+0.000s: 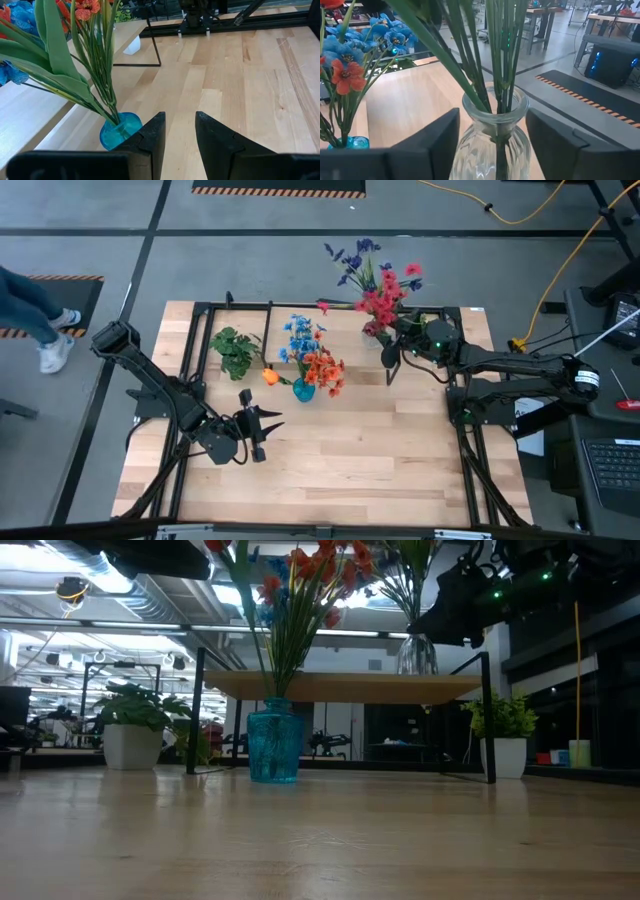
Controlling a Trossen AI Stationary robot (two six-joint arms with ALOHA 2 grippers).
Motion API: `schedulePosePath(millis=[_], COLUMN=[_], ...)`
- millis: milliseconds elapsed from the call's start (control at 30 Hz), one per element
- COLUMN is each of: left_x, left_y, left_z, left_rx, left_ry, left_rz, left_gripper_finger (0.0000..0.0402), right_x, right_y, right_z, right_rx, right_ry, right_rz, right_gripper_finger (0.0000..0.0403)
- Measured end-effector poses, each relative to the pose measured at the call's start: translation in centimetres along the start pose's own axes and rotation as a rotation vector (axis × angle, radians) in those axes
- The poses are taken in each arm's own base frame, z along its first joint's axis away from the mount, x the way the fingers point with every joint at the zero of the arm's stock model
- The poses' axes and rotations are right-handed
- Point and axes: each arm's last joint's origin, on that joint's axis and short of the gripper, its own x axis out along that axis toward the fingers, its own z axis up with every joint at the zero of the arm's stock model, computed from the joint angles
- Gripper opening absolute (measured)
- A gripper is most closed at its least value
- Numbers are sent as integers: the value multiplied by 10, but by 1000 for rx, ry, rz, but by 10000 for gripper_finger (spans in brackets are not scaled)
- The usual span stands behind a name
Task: Pick and place flowers into a vace then onto a shelf
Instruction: Put the transparent vase on the shelf, then put the blue vase on the shelf
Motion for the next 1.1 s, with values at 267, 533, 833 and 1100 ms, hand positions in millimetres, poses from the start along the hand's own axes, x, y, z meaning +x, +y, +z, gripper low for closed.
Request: schedulePosePath(millis=[267,533,833,1100], left_x=[0,0,0,0], left_y=[0,0,0,0], left_z=[0,0,0,0], left_rx=[0,2,3,3], left_ry=[0,3,3,3], left_rz=[0,-4,-4,-4], left_gripper_finger=[100,100,100,100], right_x=[0,0,0,-5], right_y=[0,1,1,1], right_z=[-1,10,15,26], right_rx=[-10,-14,-30,-43], right_ry=[37,66,136,195], right_rz=[1,0,-4,-6], right_gripper_finger=[247,248,249,249])
